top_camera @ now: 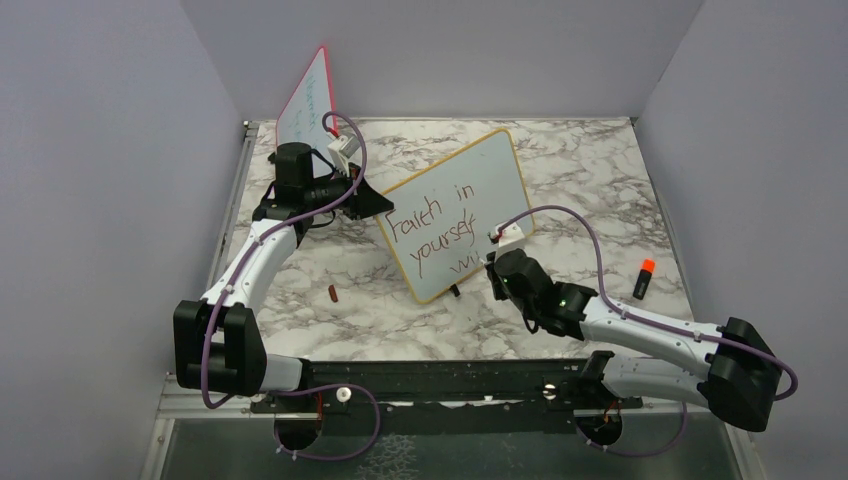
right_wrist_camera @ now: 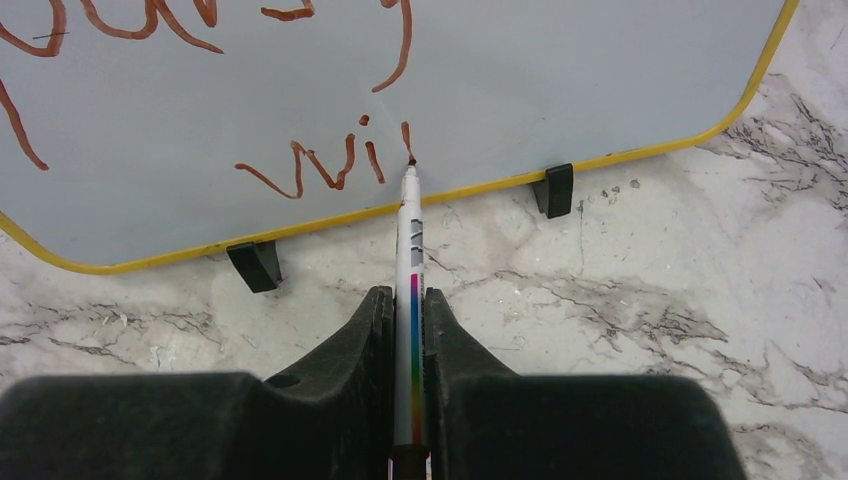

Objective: Write a sentence on the whiteboard

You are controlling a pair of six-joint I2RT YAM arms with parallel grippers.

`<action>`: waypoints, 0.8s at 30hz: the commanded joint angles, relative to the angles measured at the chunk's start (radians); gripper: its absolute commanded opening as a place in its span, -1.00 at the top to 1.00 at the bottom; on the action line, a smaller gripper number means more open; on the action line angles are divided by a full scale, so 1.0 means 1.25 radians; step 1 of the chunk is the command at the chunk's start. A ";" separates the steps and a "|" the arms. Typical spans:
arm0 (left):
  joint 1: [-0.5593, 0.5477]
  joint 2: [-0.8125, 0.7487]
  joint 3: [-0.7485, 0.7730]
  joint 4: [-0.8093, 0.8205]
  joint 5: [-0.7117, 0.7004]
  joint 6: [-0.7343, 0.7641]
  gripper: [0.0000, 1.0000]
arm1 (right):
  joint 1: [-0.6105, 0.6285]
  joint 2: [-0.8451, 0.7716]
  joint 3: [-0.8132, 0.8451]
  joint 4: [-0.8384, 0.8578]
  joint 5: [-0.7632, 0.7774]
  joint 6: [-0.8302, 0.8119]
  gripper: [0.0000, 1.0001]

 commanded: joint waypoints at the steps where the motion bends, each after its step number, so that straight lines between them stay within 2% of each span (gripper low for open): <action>1: 0.010 0.017 -0.020 -0.063 -0.092 0.048 1.00 | -0.008 -0.011 0.013 0.047 0.018 -0.012 0.99; 24: 0.011 0.016 -0.021 -0.063 -0.091 0.048 1.00 | -0.041 -0.014 0.018 0.078 0.033 -0.031 0.99</action>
